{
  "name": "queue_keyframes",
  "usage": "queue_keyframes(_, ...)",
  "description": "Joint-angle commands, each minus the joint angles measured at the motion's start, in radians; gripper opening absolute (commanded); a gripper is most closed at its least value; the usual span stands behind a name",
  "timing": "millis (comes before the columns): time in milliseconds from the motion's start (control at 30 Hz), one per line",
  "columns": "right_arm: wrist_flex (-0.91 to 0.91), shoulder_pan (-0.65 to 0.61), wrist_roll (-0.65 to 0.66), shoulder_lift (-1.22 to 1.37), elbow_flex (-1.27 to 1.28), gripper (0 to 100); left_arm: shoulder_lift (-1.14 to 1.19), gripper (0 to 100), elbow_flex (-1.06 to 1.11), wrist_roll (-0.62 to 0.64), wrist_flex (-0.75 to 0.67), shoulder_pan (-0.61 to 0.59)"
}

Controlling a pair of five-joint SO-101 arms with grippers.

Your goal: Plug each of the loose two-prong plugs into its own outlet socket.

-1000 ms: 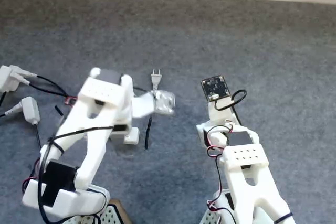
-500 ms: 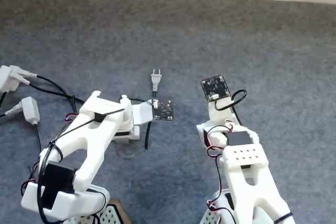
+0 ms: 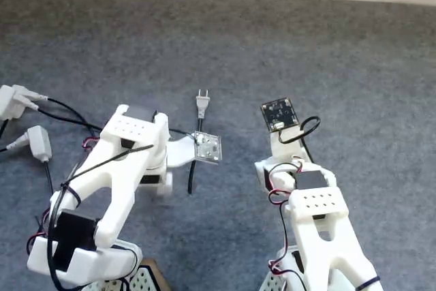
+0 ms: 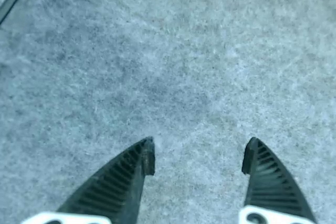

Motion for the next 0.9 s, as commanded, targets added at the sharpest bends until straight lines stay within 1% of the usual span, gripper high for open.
queue_keyframes(0,-0.018,0.002,0.012,0.002,-0.007,26.6,-0.027,0,-0.067,0.003,0.25,0.013)
queue_keyframes(33,-0.018,0.002,0.012,0.002,-0.007,26.6,-0.025,0,-0.067,0.003,0.27,0.01)
queue_keyframes(100,-0.018,0.002,0.012,0.002,-0.007,26.6,-0.016,0,-0.064,0.008,0.259,-0.001)
queue_keyframes(200,-0.018,0.002,0.012,0.002,-0.007,26.6,-0.016,2,-0.064,0.008,0.144,-0.048)
queue_keyframes(267,-0.018,0.002,0.012,0.002,-0.007,26.6,-0.016,7,-0.062,0.018,0.074,-0.07)
queue_keyframes(333,-0.018,0.002,0.011,0.002,-0.007,26.6,-0.016,15,-0.064,0.069,0.021,-0.071)
queue_keyframes(433,-0.018,0.002,0.011,0.002,-0.007,26.6,-0.015,22,-0.058,0.086,-0.006,-0.048)
queue_keyframes(533,-0.018,0.002,0.012,0.002,-0.007,26.6,-0.015,21,-0.01,0.086,-0.021,-0.002)
queue_keyframes(633,-0.018,0.002,0.012,0.002,-0.007,26.6,-0.015,19,0.022,0.086,-0.083,0.021)
queue_keyframes(800,-0.018,0.002,0.012,0.002,-0.007,26.6,-0.015,19,0.022,0.086,-0.192,-0.027)
queue_keyframes(867,-0.016,0.002,0.012,0.002,-0.007,26.6,-0.015,19,-0.01,0.086,-0.201,-0.059)
